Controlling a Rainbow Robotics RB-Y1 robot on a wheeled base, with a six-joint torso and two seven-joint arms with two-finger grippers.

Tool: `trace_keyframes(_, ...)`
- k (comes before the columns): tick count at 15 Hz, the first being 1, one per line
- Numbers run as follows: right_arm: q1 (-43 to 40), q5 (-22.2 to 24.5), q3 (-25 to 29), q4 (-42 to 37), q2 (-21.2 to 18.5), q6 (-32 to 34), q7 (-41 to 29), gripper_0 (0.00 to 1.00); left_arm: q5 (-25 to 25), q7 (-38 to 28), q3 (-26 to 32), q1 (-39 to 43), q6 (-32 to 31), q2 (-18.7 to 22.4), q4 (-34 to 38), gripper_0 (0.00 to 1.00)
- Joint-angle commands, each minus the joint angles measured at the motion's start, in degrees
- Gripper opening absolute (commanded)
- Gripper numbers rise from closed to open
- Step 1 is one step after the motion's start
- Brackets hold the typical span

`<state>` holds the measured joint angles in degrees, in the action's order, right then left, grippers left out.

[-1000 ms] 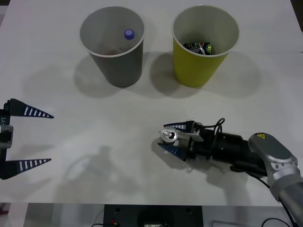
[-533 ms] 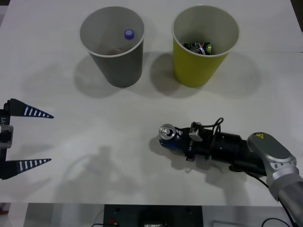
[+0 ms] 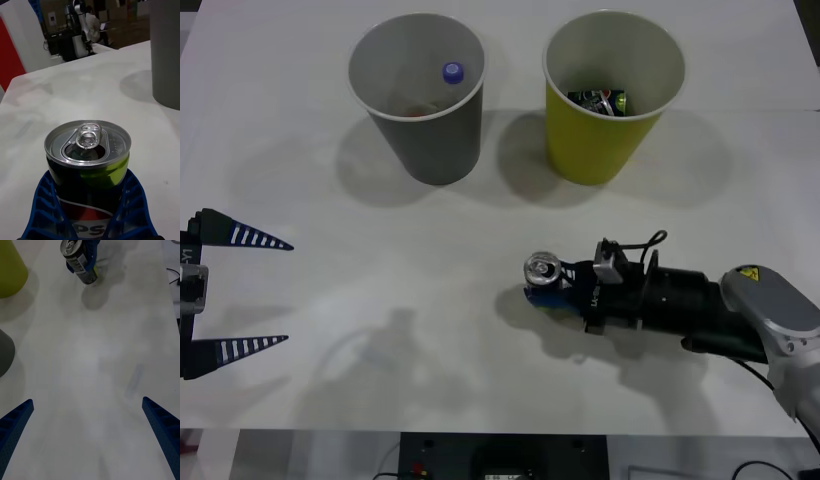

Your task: Put the can into the green bin and the plastic bottle into the gray bin

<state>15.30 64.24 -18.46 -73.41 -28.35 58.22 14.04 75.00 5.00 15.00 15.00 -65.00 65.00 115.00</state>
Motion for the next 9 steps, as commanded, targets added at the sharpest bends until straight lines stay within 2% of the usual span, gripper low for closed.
trace_keyframes(1, -2.8, 3.3, 1.0, -8.5, -4.9, -3.3, -9.6, 0.00, 0.0, 0.0, 0.0, 0.0, 0.0, 0.0, 0.0, 1.00)
trace_keyframes(4, -5.8, 9.4, 1.5, -19.2, -10.8, -8.6, -25.7, 0.00, 0.0, 0.0, 0.0, 0.0, 0.0, 0.0, 0.0, 1.00)
trace_keyframes(5, -6.4, 12.9, 1.9, -22.7, -12.3, -10.1, -33.2, 0.00, 0.0, 0.0, 0.0, 0.0, 0.0, 0.0, 0.0, 1.00)
trace_keyframes(9, -8.4, 27.6, 5.7, -33.9, -15.2, -9.8, -58.9, 0.00, 0.0, 0.0, 0.0, 0.0, 0.0, 0.0, 0.0, 1.00)
